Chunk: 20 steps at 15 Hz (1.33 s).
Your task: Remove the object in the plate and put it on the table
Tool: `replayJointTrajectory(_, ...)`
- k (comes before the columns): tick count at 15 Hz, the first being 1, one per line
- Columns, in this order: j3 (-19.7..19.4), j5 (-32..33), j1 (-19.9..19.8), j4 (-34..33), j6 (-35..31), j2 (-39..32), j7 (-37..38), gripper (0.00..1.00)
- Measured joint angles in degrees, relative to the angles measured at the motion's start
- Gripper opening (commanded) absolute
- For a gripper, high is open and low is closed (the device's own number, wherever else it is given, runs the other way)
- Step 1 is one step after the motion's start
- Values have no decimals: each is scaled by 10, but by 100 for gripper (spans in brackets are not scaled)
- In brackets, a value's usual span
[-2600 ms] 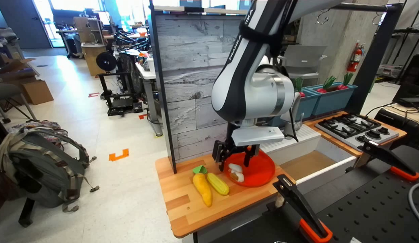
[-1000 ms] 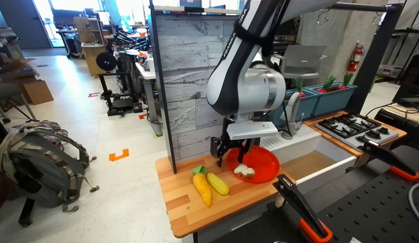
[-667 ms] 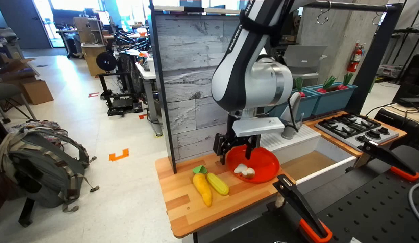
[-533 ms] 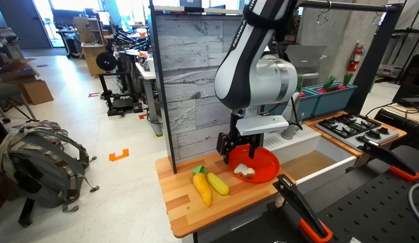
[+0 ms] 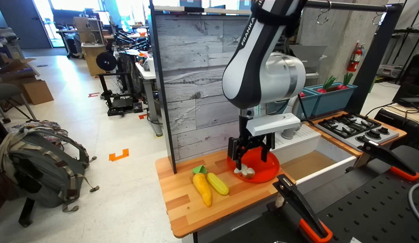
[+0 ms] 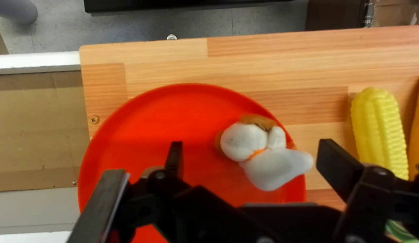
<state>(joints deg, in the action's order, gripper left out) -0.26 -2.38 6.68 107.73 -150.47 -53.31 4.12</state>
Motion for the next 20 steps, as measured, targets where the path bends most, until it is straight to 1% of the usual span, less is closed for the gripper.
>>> replayJointTrajectory(7,-13,12,18,-16,7,-13,14,100)
replayJointTrajectory(8,-13,12,20,-19,7,-16,14,75)
replayJointTrajectory(9,-13,12,20,-23,7,-20,14,74)
replayJointTrajectory(12,-12,12,21,-31,7,-31,14,49)
replayJointTrajectory(14,-12,12,21,-35,7,-35,14,35)
replayJointTrajectory(17,-12,12,21,-38,7,-38,14,12)
replayJointTrajectory(19,-12,12,21,-39,7,-38,14,2)
replayJointTrajectory(20,-12,12,21,-39,7,-38,14,1)
